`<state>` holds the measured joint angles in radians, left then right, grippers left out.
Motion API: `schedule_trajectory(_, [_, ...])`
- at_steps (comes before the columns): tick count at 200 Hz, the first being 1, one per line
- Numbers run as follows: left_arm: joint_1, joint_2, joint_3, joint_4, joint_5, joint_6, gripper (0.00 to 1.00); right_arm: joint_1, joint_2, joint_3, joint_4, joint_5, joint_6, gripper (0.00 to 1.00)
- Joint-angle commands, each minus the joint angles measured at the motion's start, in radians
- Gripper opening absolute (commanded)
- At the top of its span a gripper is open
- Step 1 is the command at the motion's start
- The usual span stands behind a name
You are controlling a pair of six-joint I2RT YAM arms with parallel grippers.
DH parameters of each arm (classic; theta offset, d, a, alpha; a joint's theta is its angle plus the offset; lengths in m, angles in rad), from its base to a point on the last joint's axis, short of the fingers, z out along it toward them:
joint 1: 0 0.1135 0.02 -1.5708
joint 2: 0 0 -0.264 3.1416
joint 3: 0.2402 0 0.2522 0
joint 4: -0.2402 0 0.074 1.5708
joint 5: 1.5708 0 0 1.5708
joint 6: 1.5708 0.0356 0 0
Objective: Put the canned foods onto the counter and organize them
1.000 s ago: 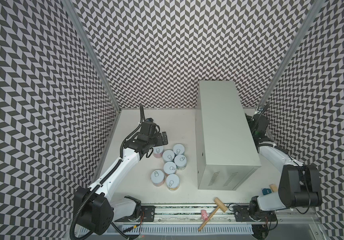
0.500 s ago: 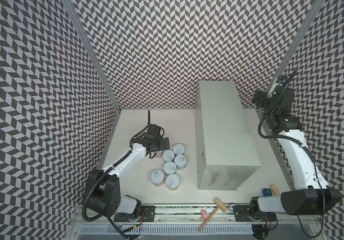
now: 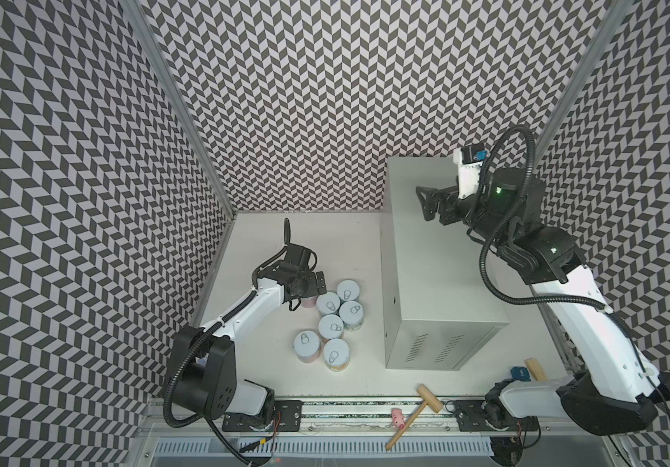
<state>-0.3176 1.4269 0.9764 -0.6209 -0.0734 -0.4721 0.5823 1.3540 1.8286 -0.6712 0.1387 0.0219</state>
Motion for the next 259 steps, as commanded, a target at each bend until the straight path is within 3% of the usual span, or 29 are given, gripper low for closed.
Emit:
schedule_trajectory(1, [0.025,-0.016,0.003,-0.025,-0.024,-0.001,1.0,0.101,-0.031,-0.011,0.004,-0.065,-0.022,0.99])
schedule_trajectory(36, [0.081,-0.024,-0.028,0.016,0.067,0.038,1.0,0.348,0.019,-0.006,-0.039,0.001,-0.037,0.99])
schedule_trajectory(81, [0.094,-0.005,-0.014,-0.024,0.038,0.04,1.0,0.612,0.127,0.08,-0.157,0.067,-0.03,0.99])
schedule_trajectory(116, [0.114,-0.015,-0.023,-0.01,0.076,0.032,1.0,0.736,0.192,0.116,-0.273,0.16,-0.004,0.99])
schedule_trajectory(149, [0.13,-0.018,-0.019,-0.011,0.097,0.02,1.0,0.813,0.195,0.044,-0.347,0.159,0.032,0.99])
schedule_trajectory(206, [0.13,-0.019,-0.016,0.011,0.125,0.026,1.0,0.838,0.236,-0.051,-0.41,0.14,0.036,0.99])
schedule_trajectory(259, [0.121,0.022,-0.002,0.004,0.083,-0.001,0.98,0.838,0.225,-0.099,-0.325,0.106,-0.007,0.99])
